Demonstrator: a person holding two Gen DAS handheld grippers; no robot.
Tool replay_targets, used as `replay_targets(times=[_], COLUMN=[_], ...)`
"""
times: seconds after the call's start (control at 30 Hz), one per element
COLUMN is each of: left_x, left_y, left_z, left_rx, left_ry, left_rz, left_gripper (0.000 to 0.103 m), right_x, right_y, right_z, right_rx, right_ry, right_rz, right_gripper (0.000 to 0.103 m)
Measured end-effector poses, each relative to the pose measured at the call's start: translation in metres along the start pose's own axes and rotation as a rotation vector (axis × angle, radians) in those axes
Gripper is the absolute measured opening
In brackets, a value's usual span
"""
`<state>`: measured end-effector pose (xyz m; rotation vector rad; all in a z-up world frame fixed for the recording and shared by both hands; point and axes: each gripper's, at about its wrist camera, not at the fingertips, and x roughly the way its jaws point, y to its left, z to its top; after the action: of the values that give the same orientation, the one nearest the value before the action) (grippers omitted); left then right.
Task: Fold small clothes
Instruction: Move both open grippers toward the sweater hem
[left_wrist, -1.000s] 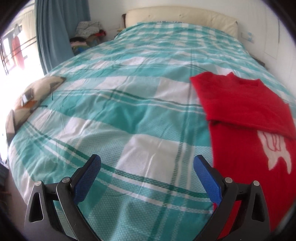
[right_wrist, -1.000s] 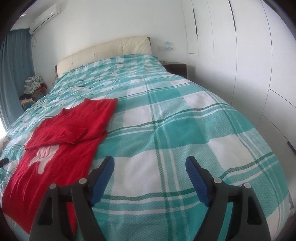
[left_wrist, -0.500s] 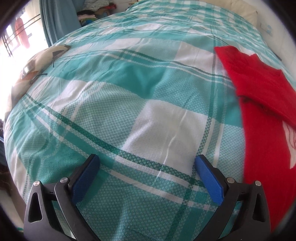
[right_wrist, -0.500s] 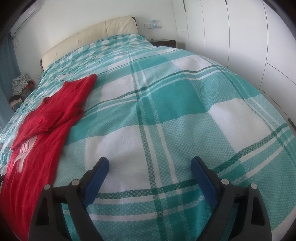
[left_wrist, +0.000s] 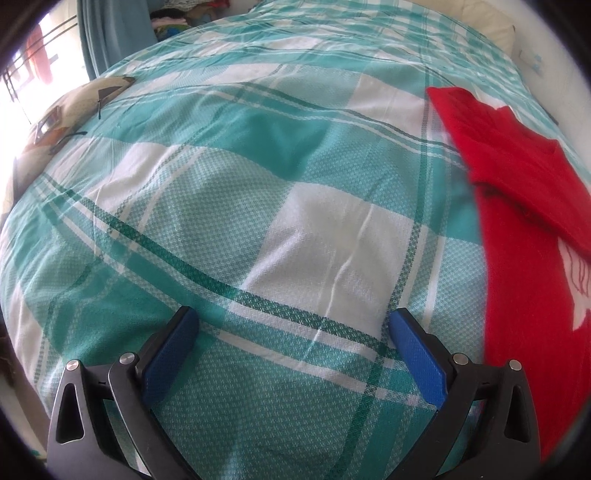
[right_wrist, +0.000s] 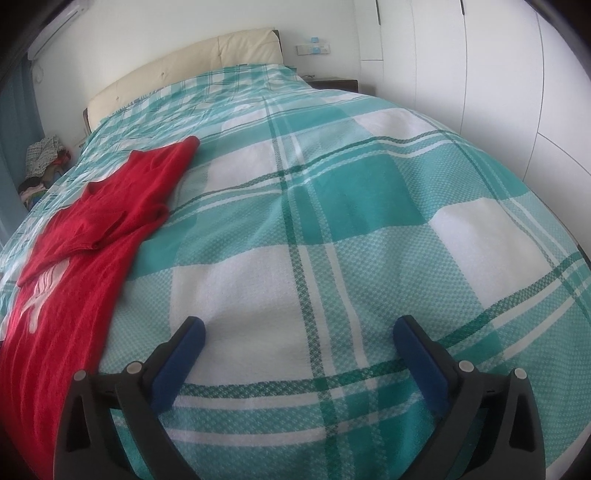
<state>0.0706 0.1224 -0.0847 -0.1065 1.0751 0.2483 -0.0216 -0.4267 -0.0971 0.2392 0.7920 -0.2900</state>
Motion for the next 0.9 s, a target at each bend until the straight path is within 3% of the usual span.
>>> replay_targets(times=[0.9], left_x=[-0.0033], left_y=[-0.0061], left_z=[-0.0074], left_rx=[0.062], left_ry=[-0.017], left_rz=[0.004], left_gripper=[0.103], right_x=[0.0014], right_y=[0.0024], right_z=[0.0001], right_rx=[-0.013], right_ry=[0.008], right_rz=[-0.015], right_gripper=[0.103])
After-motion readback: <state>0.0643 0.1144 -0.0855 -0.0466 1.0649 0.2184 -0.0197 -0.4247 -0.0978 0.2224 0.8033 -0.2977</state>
